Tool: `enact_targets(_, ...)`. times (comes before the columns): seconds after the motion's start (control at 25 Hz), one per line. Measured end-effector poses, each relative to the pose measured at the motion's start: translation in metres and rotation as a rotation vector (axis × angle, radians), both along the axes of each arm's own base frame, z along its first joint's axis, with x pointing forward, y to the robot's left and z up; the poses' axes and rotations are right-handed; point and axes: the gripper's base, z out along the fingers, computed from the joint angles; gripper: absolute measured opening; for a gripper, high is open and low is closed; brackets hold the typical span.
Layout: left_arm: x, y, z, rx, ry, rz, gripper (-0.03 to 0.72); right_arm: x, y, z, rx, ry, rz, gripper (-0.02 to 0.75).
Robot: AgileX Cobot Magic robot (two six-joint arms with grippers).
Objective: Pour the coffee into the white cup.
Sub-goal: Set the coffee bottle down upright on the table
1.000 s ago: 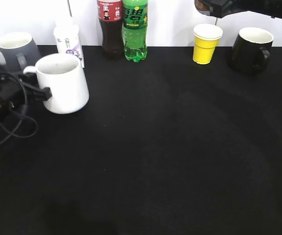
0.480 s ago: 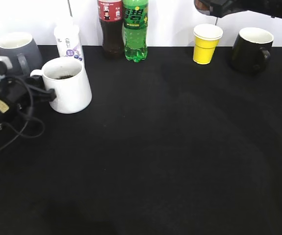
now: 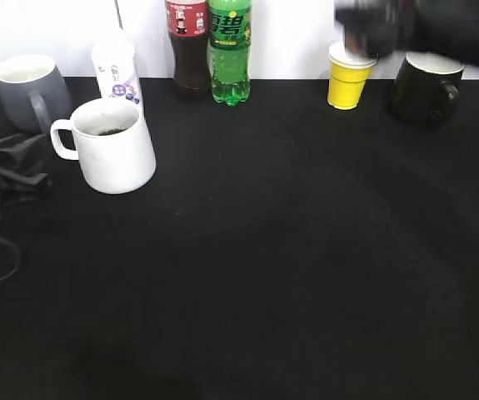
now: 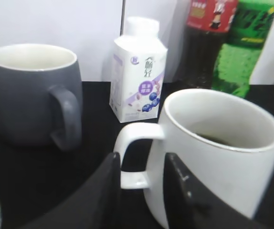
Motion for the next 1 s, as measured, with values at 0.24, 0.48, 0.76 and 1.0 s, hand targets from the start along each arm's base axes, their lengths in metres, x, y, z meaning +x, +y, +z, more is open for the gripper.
enact_targets(0.24,-0.006,-0.007,0.010,0.017,-0.044,-0.095,0.240,-0.021,-0.030,-0.073,-0.085,0.091,-0.277,0.517)
enact_targets(0.48,-0.011,-0.011,0.027,0.024,-0.115,-0.154,0.240,-0.005,-0.034,-0.149,-0.060,0.091,-0.365,0.517)
enact_targets(0.76,-0.012,-0.013,0.027,0.025,-0.114,-0.171,0.240,-0.002,-0.031,-0.161,-0.065,0.069,-0.335,0.527)
enact_targets(1.0,-0.012,-0.013,0.025,0.011,-0.093,-0.174,0.241,-0.035,-0.039,-0.154,-0.092,0.144,-0.338,0.563)
